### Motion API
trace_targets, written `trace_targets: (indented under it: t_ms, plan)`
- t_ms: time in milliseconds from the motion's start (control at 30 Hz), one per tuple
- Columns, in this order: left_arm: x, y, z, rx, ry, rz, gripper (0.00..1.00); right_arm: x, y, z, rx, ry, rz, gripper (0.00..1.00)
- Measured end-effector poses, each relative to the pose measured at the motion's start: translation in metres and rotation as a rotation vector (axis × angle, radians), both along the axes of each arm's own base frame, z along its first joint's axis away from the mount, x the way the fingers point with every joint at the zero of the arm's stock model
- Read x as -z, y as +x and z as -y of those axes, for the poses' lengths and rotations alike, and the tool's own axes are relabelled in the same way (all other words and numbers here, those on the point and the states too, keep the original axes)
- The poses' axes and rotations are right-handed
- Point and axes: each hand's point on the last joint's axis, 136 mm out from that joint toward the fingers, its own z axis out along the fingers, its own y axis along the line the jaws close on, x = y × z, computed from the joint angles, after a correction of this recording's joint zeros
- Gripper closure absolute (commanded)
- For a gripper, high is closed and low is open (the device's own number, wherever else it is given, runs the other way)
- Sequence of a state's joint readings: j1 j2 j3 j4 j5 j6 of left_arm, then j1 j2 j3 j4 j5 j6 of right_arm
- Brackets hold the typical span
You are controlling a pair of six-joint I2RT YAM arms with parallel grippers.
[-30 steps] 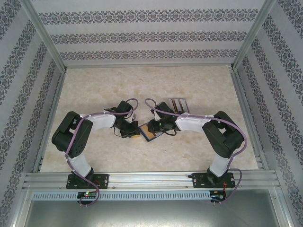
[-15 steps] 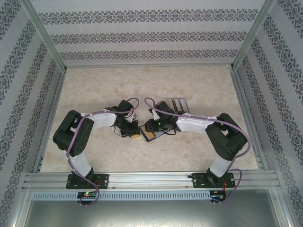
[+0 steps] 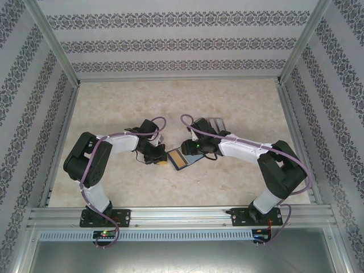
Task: Put the credit cards into the card holder
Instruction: Insert the credit card into the card slot, then flip over the card slot in the card holder.
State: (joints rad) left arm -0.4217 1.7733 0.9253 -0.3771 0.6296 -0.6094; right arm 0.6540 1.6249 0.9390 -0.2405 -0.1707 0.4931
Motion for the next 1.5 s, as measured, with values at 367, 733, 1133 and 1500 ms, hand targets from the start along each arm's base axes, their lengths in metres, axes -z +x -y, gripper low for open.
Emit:
trace_targets:
  t_ms: [367,733,1133,1500]
  plan:
    - [0.0,0.006,-0.008,-0.02,0.008,0.012,0.92,0.02,-0.012,0.038,0.057,-0.073,-0.049,0.54]
    - [0.0,0.008,-0.01,-0.011,0.019,0.028,0.91,0.036,-0.012,0.039,0.067,-0.08,-0.081,0.55]
    - [0.0,0.008,-0.01,-0.013,0.024,0.032,0.91,0.036,-0.011,0.032,0.054,-0.046,-0.085,0.61]
    - [0.0,0.009,-0.011,-0.009,0.029,0.036,0.91,0.029,-0.01,0.018,0.031,0.026,-0.081,0.7]
